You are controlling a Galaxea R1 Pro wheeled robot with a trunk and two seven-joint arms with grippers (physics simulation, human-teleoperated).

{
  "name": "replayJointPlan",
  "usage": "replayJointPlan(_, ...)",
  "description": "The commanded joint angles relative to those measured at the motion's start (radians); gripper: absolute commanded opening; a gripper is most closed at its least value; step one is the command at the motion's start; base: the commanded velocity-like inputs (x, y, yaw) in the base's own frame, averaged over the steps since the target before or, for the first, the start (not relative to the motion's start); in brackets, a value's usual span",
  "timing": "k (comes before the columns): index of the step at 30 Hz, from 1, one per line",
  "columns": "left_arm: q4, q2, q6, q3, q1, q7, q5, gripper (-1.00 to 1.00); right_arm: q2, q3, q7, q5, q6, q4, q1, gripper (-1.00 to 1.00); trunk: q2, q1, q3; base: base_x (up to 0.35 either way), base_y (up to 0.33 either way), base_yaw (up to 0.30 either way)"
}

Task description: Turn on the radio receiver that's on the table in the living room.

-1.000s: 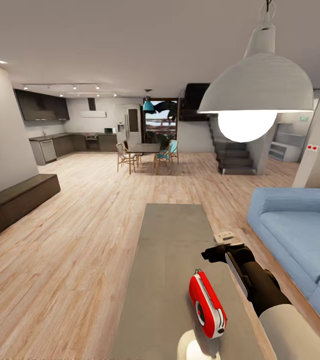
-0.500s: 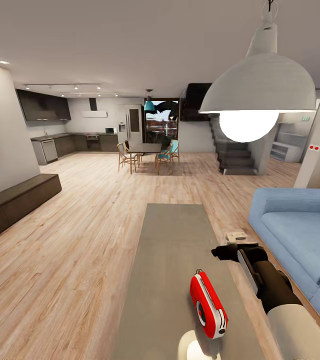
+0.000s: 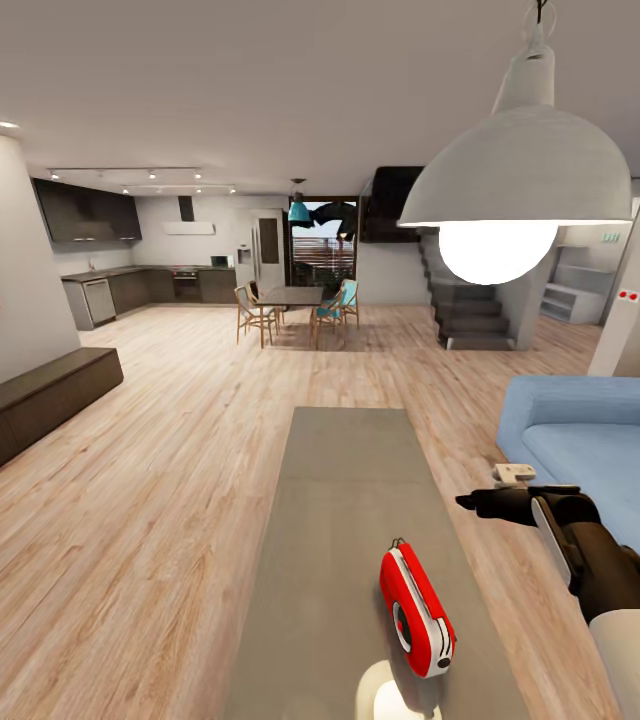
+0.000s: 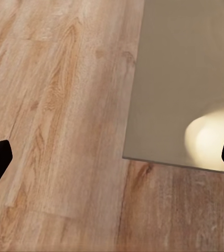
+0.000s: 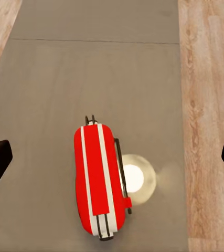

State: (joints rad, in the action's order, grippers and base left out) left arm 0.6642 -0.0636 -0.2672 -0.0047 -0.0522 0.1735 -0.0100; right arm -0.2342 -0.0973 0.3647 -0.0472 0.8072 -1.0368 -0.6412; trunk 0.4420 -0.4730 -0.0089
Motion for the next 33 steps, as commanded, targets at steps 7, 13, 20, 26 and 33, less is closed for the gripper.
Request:
replayJointPlan(7, 0.0, -0.001, 0.001, 0.002, 0.0, 0.0, 0.0, 1.0, 0.0, 0.0, 0.0, -0.005, 0.0, 0.0, 0.0, 1.0, 0.0, 0.0, 0.0, -0.039, -0.114, 0.0)
replayJointPlan(13, 0.0, 0.0, 0.002, 0.002, 0.0, 0.0, 0.0, 1.0, 0.0, 0.001, 0.0, -0.008, 0.0, 0.0, 0.0, 1.0, 0.0, 0.0, 0.0, -0.147, -0.222, 0.0)
replayJointPlan(20, 0.0, 0.001, 0.002, 0.002, 0.0, 0.001, -0.001, 1.0, 0.0, 0.002, 0.0, -0.009, 0.0, 0.0, 0.0, 1.0, 0.0, 0.0, 0.0, -0.028, -0.049, 0.0)
replayJointPlan(26, 0.0, 0.001, 0.003, 0.002, 0.0, 0.0, -0.001, 1.0, 0.0, 0.002, 0.0, -0.009, -0.003, 0.0, 0.0, 1.0, 0.0, 0.0, 0.0, -0.002, -0.21, 0.0)
replayJointPlan(33, 0.0, 0.001, 0.003, 0.002, 0.0, 0.001, -0.001, 1.0, 0.0, 0.002, -0.001, -0.01, -0.005, 0.0, 0.0, 1.0, 0.0, 0.0, 0.0, 0.0, -0.066, 0.0)
